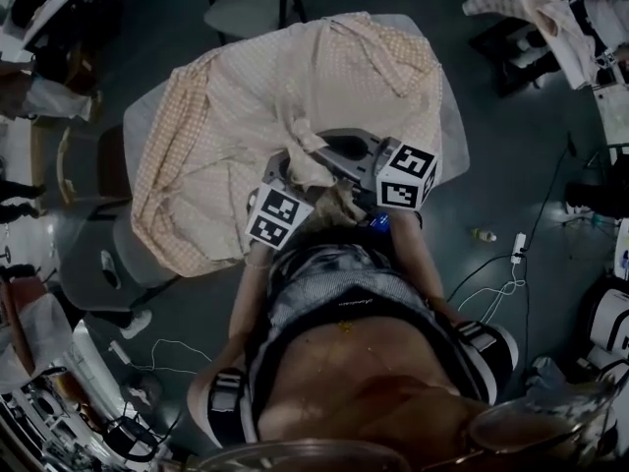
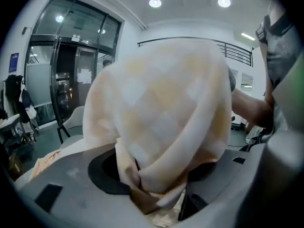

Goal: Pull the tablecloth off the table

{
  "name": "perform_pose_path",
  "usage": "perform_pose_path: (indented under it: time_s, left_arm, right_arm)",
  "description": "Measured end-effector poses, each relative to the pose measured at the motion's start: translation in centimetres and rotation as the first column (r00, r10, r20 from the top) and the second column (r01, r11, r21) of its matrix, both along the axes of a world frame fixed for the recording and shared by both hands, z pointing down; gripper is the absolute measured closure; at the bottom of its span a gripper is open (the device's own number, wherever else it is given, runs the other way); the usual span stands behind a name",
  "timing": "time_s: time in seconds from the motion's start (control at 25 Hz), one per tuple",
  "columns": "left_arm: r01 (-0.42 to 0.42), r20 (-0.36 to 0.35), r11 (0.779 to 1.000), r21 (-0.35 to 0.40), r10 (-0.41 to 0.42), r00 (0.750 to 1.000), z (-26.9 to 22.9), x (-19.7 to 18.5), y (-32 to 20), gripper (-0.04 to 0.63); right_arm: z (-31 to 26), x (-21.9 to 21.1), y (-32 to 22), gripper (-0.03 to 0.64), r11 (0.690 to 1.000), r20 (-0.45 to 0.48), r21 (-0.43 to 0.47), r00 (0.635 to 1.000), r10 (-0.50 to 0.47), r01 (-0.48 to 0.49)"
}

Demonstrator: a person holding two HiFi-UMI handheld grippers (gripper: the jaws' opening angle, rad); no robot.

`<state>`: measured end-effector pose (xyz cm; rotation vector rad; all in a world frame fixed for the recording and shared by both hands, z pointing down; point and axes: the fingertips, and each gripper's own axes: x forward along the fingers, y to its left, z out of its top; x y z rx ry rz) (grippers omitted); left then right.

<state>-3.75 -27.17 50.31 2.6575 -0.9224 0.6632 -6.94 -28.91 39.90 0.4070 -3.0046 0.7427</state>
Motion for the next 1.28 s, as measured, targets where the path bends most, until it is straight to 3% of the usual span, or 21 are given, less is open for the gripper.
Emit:
perform_pose_path:
  time_s: [0.12,0.36,0.48,0.64,0.88,0.92,1.0,1.08,1.28]
  left_arm:
    - [0.002,-0.001,1.0,0.026,-0.002,1.0,0.4,1.0,-1.1,0.33]
    - [0.043,-0.083,0.997,0.057,-0.038,0.996,-0.2,1.6,-1.3,0.333]
    - [0.036,-0.059,0.997,0.068,-0.032,0.998,0.2,2.0,-1.1,0.431]
    - [0.06,-0.103,0.998,0.004,-0.06,0.993,0.6,1.1,-0.7,0.519]
    - [0.172,-0.216,0.983,-0.069,-0.183,0.959,0.2,-1.3,-1.8,0.538]
    - [0.196,-0.23,0.978,-0.065,-0.206,0.951,-0.1,-2.0,-2.2,0.54]
    - [0.243,-0.244,0.969,-0.046,-0.246,0.938,-0.9,-3.5,-3.1,0.541]
    - [0.268,-0.244,0.963,-0.018,-0.264,0.933,-2.0,-4.6,-3.8,0.541]
    - [0.268,-0.232,0.962,0.048,-0.251,0.94,-4.2,-4.5,-4.4,0.541]
  right_arm:
    - [0.4,-0.1,0.2,0.551,1.0,-0.002,-0.012,1.0,-0.004,0.004]
    - [0.0,-0.5,2.1,0.551,0.998,0.007,-0.019,0.998,-0.058,0.058]
    - [0.2,-0.2,2.7,0.551,0.996,-0.01,-0.003,0.996,-0.094,0.094]
    - [0.2,-0.6,2.6,0.549,0.993,-0.048,0.066,0.995,-0.092,0.095]
    - [0.6,1.9,0.2,0.546,0.99,-0.109,0.14,0.994,0.03,-0.014]
    - [1.2,2.5,-0.4,0.537,0.988,-0.141,0.147,0.988,0.058,-0.037]
    - [2.9,3.7,-1.2,0.437,0.986,-0.218,0.151,0.97,0.106,-0.074]
    - [4.7,4.7,-1.6,0.379,0.985,-0.274,0.134,0.952,0.138,-0.104]
    - [7.3,5.4,-1.4,0.318,0.986,-0.277,0.075,0.947,0.165,-0.15]
